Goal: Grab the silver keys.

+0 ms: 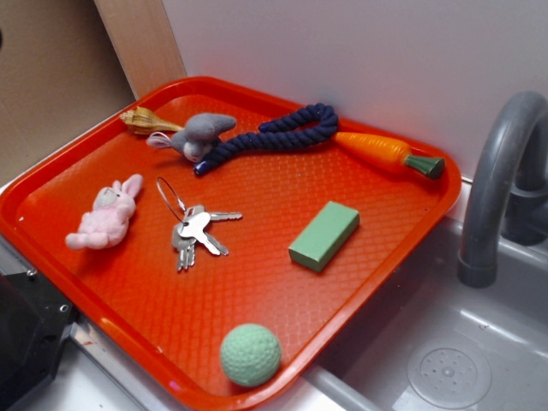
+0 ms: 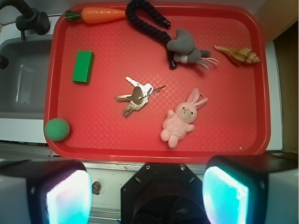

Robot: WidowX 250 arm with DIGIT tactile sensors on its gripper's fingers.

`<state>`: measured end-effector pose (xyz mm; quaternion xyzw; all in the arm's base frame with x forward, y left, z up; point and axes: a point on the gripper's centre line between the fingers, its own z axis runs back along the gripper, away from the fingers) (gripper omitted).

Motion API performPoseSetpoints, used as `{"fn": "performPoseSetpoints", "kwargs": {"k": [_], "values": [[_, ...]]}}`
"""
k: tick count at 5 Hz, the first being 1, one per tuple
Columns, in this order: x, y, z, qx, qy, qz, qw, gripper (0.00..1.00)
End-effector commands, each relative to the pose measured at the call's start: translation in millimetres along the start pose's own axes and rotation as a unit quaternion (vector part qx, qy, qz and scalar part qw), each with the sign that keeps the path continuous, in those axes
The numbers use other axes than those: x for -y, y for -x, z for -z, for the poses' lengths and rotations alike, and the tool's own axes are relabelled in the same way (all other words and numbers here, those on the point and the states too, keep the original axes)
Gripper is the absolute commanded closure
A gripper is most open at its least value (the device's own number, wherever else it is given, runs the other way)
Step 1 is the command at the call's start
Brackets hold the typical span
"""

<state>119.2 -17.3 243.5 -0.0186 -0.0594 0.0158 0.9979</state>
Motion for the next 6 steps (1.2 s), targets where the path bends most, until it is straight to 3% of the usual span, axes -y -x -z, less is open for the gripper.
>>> {"fn": "performPoseSetpoints", "kwargs": {"k": [1,2,3,4,5,6], "values": [[0,0,0,0.000,0.000,0.000,1.000,0.00],[13,-43,42,-0.042,-0.010,-0.116,0.992,0.00],[22,-71,75,-0.044,-0.003,-0.168,0.985,0.00],[31,-87,104,-0.065,-0.008,-0.263,0.963,0.00],[28,-89,118,-0.038,-0.057,-0.356,0.932,0.00],[12,-90,127,-0.030,-0.063,-0.370,0.926,0.00]]}}
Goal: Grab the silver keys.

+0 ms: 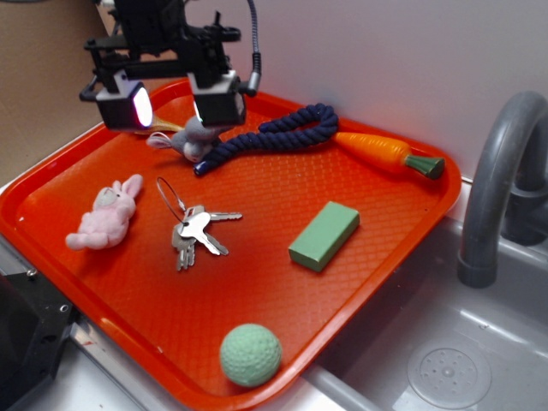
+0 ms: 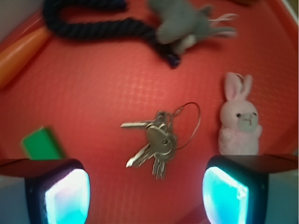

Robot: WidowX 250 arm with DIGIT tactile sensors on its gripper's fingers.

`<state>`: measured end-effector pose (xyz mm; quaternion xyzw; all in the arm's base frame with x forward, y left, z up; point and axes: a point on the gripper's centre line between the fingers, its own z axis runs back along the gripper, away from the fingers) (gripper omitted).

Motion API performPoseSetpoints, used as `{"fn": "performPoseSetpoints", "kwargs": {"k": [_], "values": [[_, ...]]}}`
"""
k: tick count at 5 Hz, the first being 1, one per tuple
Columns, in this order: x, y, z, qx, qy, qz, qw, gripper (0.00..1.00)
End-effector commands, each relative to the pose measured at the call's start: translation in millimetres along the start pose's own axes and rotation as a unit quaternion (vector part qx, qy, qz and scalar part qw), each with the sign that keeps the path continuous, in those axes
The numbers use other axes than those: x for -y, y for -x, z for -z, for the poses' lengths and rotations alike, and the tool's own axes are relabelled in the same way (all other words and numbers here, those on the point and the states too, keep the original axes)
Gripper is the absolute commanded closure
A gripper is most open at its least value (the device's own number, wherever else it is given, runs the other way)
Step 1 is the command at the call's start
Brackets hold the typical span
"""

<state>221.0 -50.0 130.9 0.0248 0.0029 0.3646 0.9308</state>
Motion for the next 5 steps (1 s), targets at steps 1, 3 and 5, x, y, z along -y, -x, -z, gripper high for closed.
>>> {"fn": "performPoseSetpoints", "kwargs": {"k": [1,3,5], "values": [[-39,-39,27,0.018,0.030,-0.048,0.998,0.00],[-74,-51,53,-0.027,0.059,-0.033,0.997,0.00],[-52,-14,50,-0.042,0.057,0.007,0.997,0.00]]}}
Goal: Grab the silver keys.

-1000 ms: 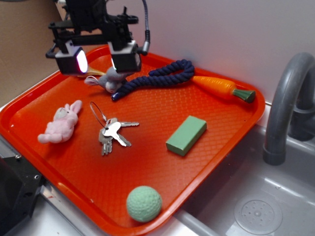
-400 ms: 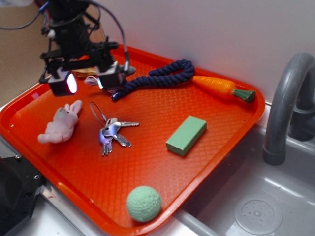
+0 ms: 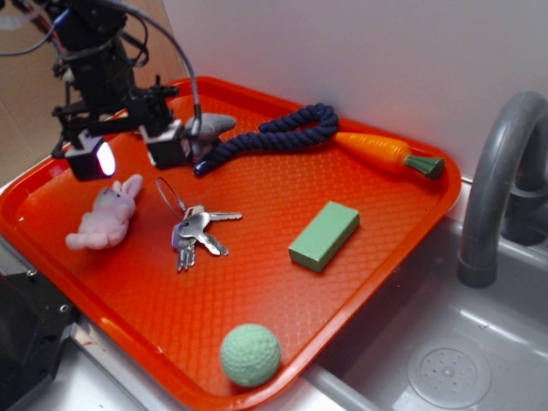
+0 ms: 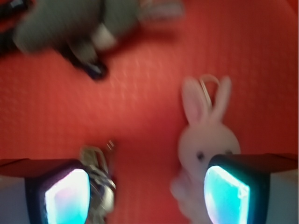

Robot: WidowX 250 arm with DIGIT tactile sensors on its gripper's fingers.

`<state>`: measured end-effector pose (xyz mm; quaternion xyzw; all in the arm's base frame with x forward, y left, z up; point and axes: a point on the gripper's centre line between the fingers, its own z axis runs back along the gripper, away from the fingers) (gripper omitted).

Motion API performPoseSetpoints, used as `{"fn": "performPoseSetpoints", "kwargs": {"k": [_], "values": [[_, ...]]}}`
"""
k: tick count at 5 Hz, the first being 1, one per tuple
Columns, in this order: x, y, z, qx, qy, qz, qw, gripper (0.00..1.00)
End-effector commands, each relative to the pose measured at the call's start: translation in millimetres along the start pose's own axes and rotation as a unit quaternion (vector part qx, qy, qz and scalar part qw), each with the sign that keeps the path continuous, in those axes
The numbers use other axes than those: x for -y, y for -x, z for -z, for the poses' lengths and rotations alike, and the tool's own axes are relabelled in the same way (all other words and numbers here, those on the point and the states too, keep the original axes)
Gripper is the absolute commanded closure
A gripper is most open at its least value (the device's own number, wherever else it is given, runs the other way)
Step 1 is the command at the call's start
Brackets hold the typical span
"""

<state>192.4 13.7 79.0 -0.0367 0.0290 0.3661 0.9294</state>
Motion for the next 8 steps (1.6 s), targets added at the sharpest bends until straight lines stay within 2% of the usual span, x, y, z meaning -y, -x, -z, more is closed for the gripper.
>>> {"fn": "performPoseSetpoints", "kwargs": {"k": [1,3,4,6,8], "values": [[23,16,-2,-0.001,0.004,0.002,1.000,0.00],[35,6,24,0.025,-0.002,-0.035,0.999,0.00],[25,21,25,0.044,-0.002,-0.036,0.998,0.97],[26,20,20,0.051,-0.006,-0.023,0.998,1.00],[46,9,36,0.072,-0.023,-0.040,0.996,1.00]]}}
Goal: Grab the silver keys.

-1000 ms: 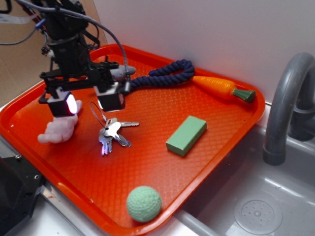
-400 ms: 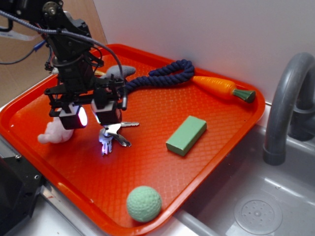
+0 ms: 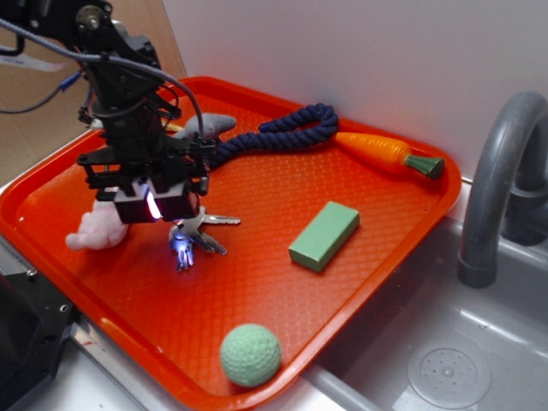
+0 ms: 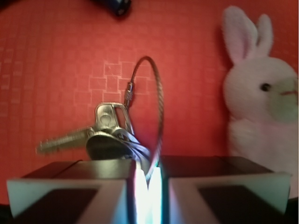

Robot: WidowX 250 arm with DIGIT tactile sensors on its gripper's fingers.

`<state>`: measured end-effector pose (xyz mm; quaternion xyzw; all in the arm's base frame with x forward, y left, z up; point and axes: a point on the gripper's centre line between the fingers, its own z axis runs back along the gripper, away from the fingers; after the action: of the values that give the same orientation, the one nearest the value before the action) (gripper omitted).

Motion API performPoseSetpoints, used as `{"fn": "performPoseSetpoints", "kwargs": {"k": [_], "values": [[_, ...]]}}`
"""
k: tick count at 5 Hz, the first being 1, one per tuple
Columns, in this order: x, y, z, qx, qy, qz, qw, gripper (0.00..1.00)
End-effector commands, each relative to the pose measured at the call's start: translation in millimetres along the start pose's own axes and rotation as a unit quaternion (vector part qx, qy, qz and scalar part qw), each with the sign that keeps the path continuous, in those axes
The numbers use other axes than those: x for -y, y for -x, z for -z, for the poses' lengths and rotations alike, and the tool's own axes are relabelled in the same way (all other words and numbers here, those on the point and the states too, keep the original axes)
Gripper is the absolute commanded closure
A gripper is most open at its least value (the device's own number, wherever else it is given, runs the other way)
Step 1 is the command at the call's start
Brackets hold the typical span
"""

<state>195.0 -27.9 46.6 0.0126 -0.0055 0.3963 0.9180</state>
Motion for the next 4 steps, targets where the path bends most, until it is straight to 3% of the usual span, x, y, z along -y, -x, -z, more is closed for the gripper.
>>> {"fn": "performPoseSetpoints", "kwargs": {"k": [1,2,4], "values": [[29,-22,5,0.016,0.003,-0.009,1.000,1.00],[32,-29,0,0.012,0.009,-0.008,1.000,1.00],[24,-36,-60,0.024,0.014,0.061,0.998,1.00]]}}
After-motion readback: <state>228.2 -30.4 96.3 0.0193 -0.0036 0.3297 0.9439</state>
